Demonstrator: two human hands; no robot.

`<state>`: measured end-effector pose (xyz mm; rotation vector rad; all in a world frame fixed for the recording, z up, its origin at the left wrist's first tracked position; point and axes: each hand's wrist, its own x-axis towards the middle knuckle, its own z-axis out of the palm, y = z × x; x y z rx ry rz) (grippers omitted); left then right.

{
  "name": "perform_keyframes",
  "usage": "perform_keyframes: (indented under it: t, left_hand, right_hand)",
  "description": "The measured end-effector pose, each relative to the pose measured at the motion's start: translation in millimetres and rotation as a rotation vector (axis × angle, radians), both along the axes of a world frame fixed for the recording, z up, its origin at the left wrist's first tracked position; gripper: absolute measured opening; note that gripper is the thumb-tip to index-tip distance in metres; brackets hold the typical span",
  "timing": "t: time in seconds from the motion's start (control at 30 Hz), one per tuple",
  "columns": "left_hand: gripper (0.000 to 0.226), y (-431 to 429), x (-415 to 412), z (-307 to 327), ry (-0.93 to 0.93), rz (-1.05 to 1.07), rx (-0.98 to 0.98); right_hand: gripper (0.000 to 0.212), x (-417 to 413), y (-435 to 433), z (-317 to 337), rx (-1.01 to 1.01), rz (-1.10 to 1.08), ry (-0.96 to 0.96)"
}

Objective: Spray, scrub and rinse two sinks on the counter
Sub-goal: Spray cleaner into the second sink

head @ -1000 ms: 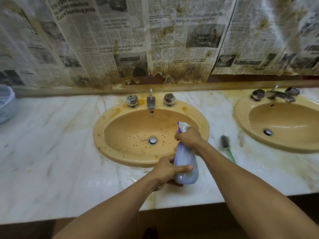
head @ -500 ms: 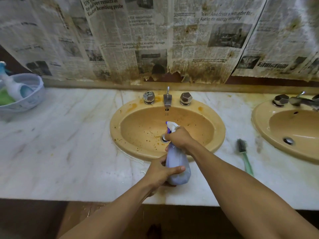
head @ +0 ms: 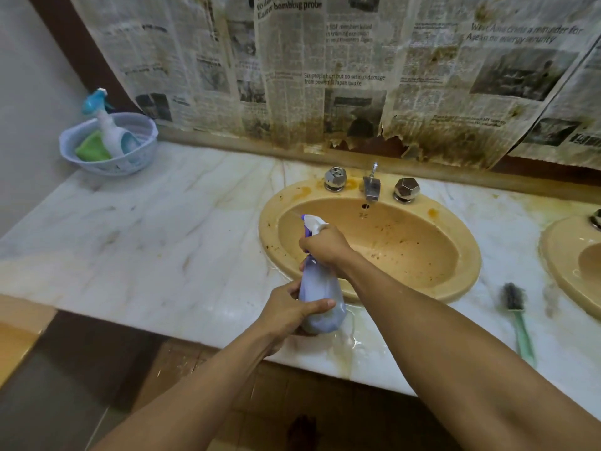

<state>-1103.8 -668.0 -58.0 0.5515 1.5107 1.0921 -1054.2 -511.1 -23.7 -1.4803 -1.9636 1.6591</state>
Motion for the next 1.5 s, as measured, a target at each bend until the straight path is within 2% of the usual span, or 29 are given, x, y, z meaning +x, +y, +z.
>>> perform_keyframes:
  t: [0.1,0.17,0.27,0.37,0.47,0.53,0.7,0.83,1.03,1.13,1.23,1.3,1.37,1.5]
  left_hand:
    - [0.061,-6,-9,1,-0.032,0.002,-0.002]
    - [0.054,-9,-16,1,-0.032,-0.007,0.001]
    - [0.056,-9,-26,3,-0.014,-0.036,-0.002]
    - [0.056,-7,-38,7,0.003,-0.070,0.003]
    - [0.052,-8,-45,11,-0.010,-0.100,0.006]
    - [0.052,-12,-47,12,-0.033,-0.101,0.003]
    - [0.056,-35,-31,1,-0.036,-0.065,0.004]
    - [0.061,-64,-8,-9,-0.040,-0.062,0.021]
    - [0.064,-113,27,-16,-0.071,-0.021,0.021]
    - [0.077,-133,39,-14,-0.021,-0.036,0.012]
    - [0.095,-147,46,-10,0.046,-0.058,0.008]
    - [0.100,-151,47,-7,0.073,-0.069,0.016]
    - [0.098,-153,44,-6,0.077,-0.088,0.023]
    - [0.085,-150,38,-4,0.095,-0.105,0.027]
  right_hand:
    - [0.020,-8,-4,-8,-0.003,-0.023,-0.013]
    - [0.022,-13,0,-21,-0.010,-0.050,0.007]
    - [0.031,-19,0,-23,-0.012,-0.067,0.053]
    - [0.026,-23,-14,2,0.012,-0.121,0.049]
    - [0.040,-26,-14,5,0.026,-0.135,0.050]
    - [0.031,-27,-17,2,0.016,-0.115,0.040]
    - [0.014,-18,-42,6,0.013,-0.023,-0.012]
    - [0.025,3,-75,6,-0.029,0.018,0.021]
    - [0.016,34,-121,-1,-0.124,0.020,0.098]
    - [0.012,48,-142,1,-0.062,-0.004,0.100]
    - [0.019,61,-162,7,0.031,-0.032,0.098]
    - [0.028,65,-168,6,0.065,-0.038,0.122]
    - [0.022,65,-171,10,0.071,-0.033,0.144]
    - [0.034,61,-169,17,0.110,-0.014,0.122]
